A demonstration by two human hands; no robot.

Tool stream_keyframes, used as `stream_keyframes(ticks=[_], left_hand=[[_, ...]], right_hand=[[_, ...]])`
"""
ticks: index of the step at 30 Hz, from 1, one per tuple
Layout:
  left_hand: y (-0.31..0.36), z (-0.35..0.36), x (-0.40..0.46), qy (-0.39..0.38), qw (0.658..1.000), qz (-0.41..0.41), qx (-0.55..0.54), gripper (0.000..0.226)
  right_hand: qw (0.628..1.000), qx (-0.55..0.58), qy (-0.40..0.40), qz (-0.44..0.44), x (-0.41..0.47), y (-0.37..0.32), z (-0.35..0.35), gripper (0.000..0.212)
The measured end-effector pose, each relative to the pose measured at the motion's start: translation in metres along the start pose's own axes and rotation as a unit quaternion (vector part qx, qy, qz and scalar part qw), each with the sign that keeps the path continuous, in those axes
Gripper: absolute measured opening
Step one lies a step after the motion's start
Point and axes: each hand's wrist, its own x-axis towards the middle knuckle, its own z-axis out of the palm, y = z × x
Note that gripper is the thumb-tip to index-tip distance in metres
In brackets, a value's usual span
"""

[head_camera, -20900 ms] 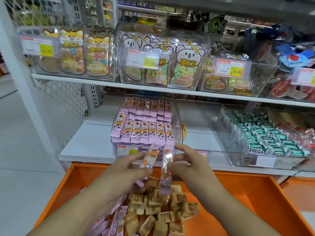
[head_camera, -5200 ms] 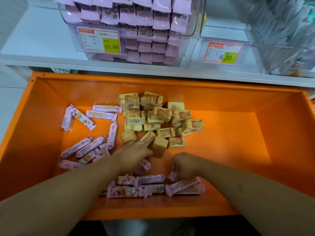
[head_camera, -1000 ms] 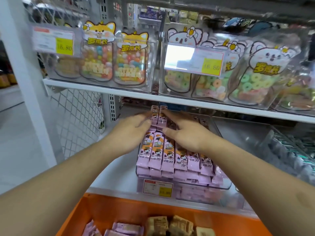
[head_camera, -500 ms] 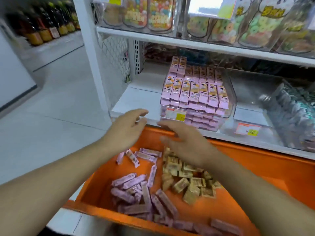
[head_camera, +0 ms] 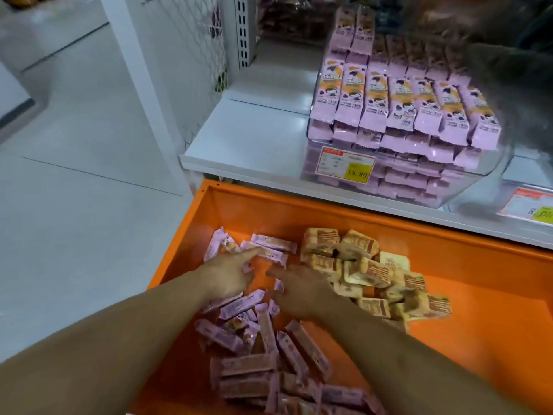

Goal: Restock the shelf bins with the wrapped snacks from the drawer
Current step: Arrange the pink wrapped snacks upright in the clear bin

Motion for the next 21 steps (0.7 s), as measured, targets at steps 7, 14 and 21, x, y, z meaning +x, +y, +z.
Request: stream_keyframes(ticks=[7,14,21], left_hand=[[-0.034,0.03,0.049,0.045,0.998,-0.04,-0.037,0.057],[-0.033,0.027,0.037,0.132,0.989,-0.057,-0.024,0.03],[0.0,0.005,-0.01,0.13,0.99,-0.042,-0.045,0.025]], right_hand=[[0.991,-0.085,-0.102,0.024,0.037,-0.004,0.03,0.042],[0.999,-0.008,0.024,0.024,0.02,0.003,0.019,0.029],[0.958,0.264,0.106,0.019,-0.04,0.005,-0.027,0.032]])
